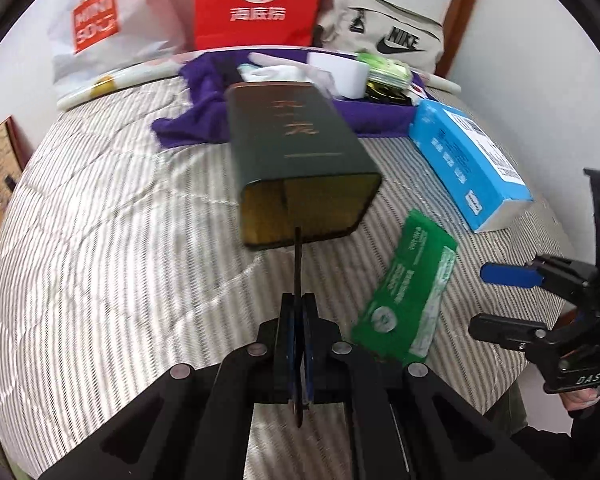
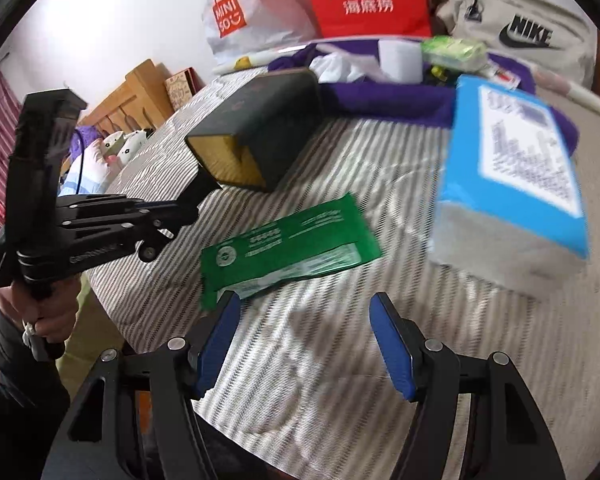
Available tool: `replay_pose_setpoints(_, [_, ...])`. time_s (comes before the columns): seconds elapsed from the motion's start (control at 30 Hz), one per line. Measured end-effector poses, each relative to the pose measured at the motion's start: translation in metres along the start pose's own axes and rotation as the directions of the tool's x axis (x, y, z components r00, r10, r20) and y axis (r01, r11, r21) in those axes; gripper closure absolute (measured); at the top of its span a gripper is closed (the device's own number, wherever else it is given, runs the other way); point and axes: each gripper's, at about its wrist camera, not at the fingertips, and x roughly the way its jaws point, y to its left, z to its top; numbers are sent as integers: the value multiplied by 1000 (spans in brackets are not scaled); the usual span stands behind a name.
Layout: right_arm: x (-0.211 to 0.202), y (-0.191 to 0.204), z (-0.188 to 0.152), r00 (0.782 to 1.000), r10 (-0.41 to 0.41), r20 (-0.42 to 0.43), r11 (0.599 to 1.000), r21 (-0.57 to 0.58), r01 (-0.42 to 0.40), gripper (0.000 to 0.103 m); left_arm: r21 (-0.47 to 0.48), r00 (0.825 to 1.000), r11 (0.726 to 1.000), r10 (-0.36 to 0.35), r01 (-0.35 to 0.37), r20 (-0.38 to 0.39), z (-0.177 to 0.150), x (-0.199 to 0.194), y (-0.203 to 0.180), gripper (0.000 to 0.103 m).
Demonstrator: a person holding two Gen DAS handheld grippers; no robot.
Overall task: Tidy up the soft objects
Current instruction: 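Close the right tool on the dark green sachet and lift it while the left tool holds the strap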
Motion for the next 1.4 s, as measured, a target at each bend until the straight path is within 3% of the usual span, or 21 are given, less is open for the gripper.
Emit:
replay_pose_setpoints(0.13, [15,6,2,999,36,-26,999,29,-36,35,-29,1000,999,-13,13,7,-2,-1,15,99])
replay_pose_setpoints(0.6, [42,12,41,1000,-14,-22,995,97,16,30,-95,999,995,-36,36,-1,0,9,47,99])
replay_pose_setpoints(0.83, [54,27,50,996,-84,-4,993,79,84,17,-99,998,994,-55,54,-6,1,14,50,99])
replay_pose_setpoints(1.0, [65,47,46,974,-222,35,975,-12,223,17,-112,998,992,-65,64,-4,1,14,52,99])
replay_pose_setpoints(1.1, [68,56,39,954,-292,64,952,-72,297,21,-116,998,991,-62,61,-5,0,14,51,99])
replay_pose_setpoints(1.27, [57,46,33,956,-289,44,956,-38,291,29,-121,999,991,-52,51,-8,-2,12,49,99])
replay_pose_setpoints(1.4, [51,38,28,954,-297,51,955,-3,297,41,-125,999,991,-44,42,-14,-4,11,46,99])
